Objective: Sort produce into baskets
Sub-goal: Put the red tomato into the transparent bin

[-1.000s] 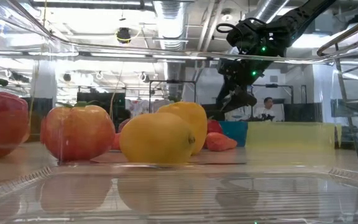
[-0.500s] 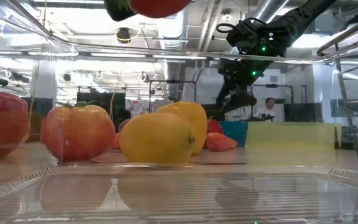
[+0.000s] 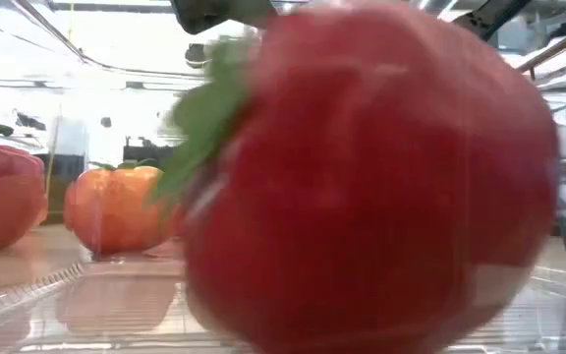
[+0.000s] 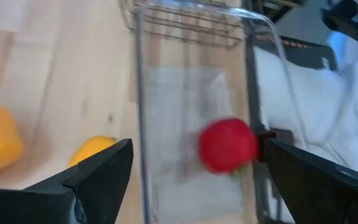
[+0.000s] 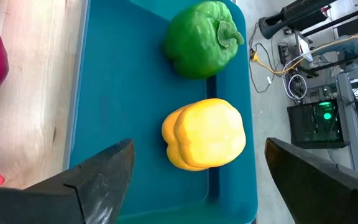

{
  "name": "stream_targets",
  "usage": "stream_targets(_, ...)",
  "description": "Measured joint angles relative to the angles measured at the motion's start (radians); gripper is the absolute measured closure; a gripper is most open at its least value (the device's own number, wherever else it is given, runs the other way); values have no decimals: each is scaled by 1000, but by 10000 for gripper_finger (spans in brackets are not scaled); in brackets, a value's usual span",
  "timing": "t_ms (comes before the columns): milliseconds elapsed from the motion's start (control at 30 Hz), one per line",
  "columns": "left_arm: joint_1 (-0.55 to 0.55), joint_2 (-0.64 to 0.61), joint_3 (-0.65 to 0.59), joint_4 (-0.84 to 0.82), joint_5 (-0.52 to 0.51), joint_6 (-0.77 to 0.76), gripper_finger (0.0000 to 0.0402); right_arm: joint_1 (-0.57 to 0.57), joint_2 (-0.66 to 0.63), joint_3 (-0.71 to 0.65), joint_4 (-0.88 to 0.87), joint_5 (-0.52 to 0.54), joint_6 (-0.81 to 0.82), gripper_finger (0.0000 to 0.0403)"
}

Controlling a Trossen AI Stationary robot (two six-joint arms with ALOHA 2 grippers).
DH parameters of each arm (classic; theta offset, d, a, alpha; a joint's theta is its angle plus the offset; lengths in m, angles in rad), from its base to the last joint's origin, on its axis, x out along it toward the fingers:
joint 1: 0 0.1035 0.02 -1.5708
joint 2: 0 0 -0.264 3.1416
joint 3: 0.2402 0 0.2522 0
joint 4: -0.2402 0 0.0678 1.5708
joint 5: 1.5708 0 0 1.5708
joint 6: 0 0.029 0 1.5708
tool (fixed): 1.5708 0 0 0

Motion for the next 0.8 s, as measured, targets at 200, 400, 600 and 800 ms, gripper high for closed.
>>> stream_targets(200, 20, 0, 1, 0, 87, 51, 52, 0, 0, 0, 0, 0, 0, 14)
stream_targets(400, 66, -45, 1, -33, 48, 117, 51, 0, 0, 0, -1, -1, 101, 14)
stream_targets(600, 128, -102, 1, -173, -34, 207, 51, 0, 0, 0, -11, -1, 143, 14)
stream_targets(800, 240, -154, -7, -258, -37, 349, 51, 2, 0, 0, -62, -1, 160, 14)
